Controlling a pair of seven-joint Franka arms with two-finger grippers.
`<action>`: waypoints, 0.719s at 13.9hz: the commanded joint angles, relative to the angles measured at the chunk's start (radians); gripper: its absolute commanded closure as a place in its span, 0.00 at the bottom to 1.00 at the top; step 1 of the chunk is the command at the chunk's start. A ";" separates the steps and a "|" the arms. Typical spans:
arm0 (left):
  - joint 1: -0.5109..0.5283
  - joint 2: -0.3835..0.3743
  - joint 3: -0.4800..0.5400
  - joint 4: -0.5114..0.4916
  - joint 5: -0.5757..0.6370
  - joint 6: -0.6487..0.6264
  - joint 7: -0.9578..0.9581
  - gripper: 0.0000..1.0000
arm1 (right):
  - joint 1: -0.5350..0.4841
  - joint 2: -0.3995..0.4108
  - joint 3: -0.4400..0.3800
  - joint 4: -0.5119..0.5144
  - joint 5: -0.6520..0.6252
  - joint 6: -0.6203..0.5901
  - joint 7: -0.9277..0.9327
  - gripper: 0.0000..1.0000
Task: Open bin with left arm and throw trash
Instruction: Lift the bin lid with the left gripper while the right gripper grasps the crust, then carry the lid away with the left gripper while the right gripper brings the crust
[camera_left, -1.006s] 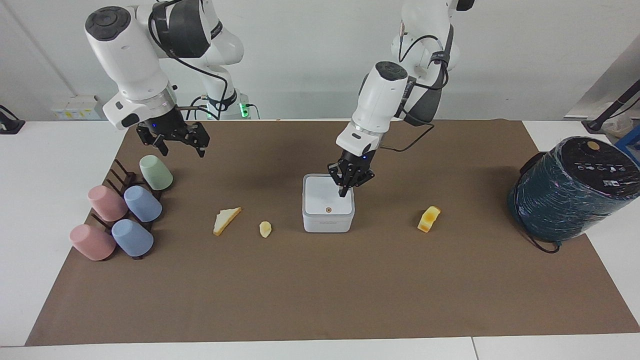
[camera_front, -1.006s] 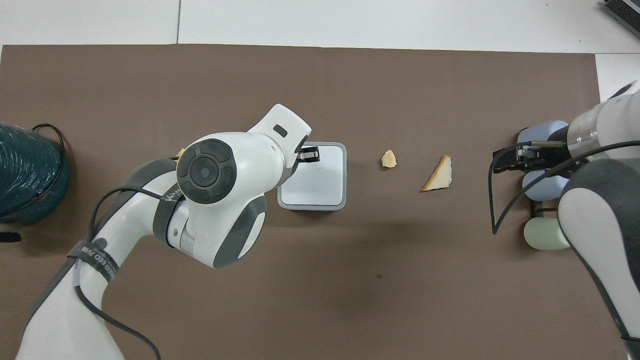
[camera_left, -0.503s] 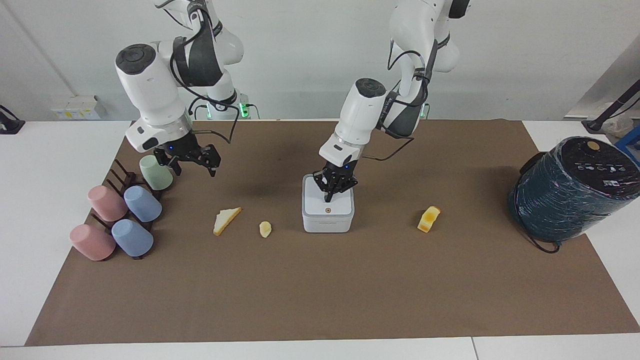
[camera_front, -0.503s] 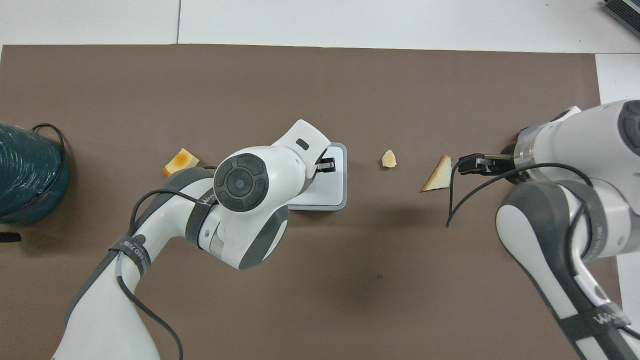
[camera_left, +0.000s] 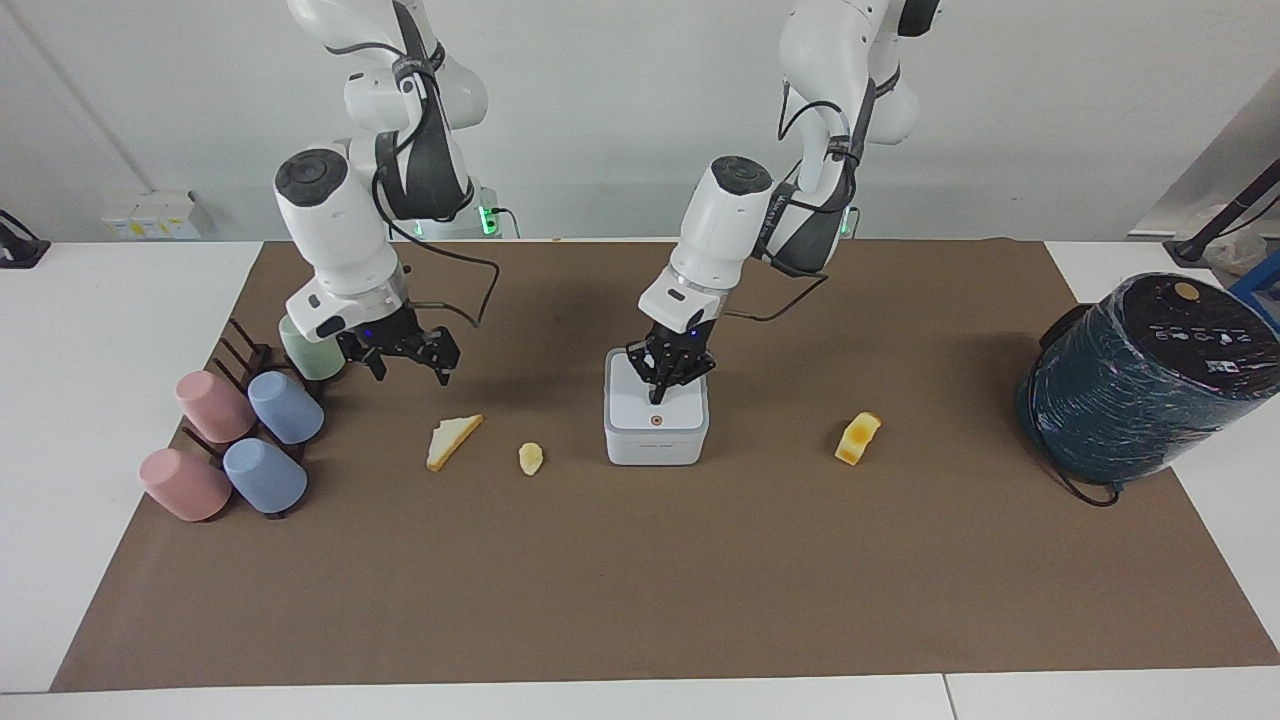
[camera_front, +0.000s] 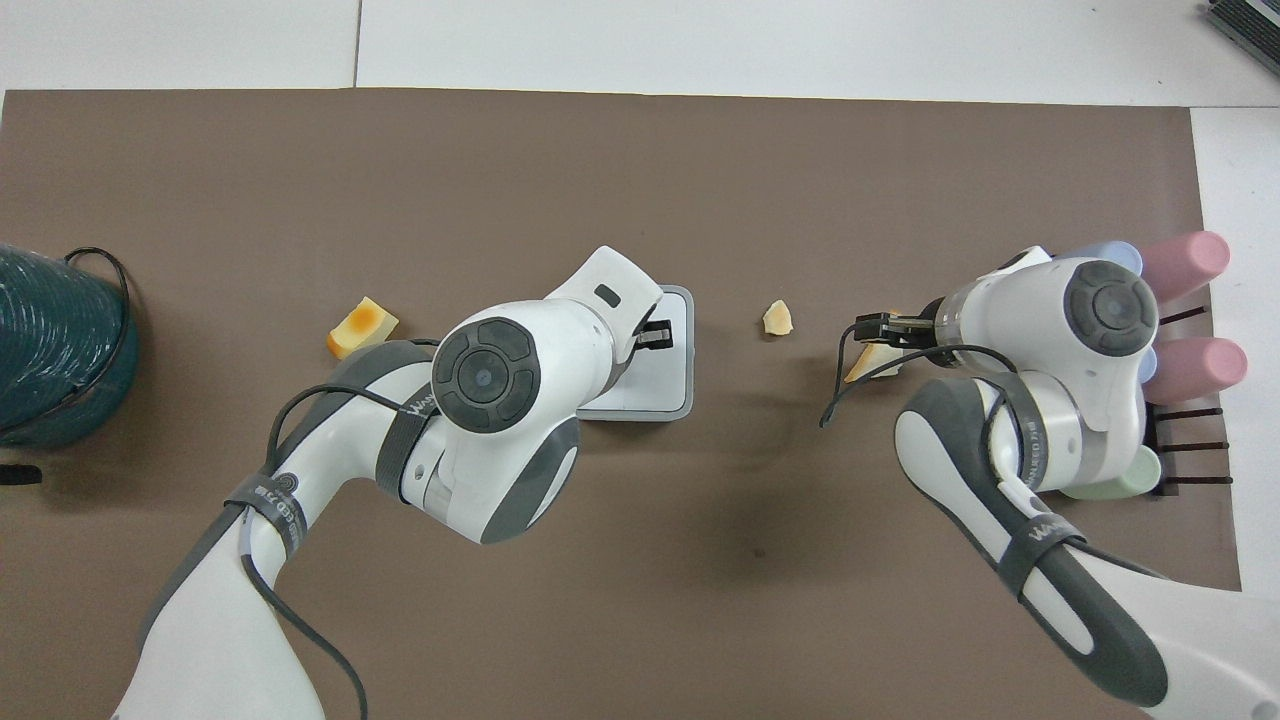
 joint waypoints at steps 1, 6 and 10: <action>-0.027 0.026 0.012 -0.034 -0.015 0.014 0.003 0.97 | 0.003 0.026 0.003 -0.046 0.004 0.109 0.013 0.00; 0.043 0.017 0.020 0.205 -0.005 -0.347 0.009 0.95 | 0.001 0.080 0.001 -0.053 0.002 0.173 0.013 0.44; 0.134 0.012 0.020 0.339 0.005 -0.534 0.023 0.64 | 0.007 0.069 0.003 -0.049 0.001 0.168 0.014 1.00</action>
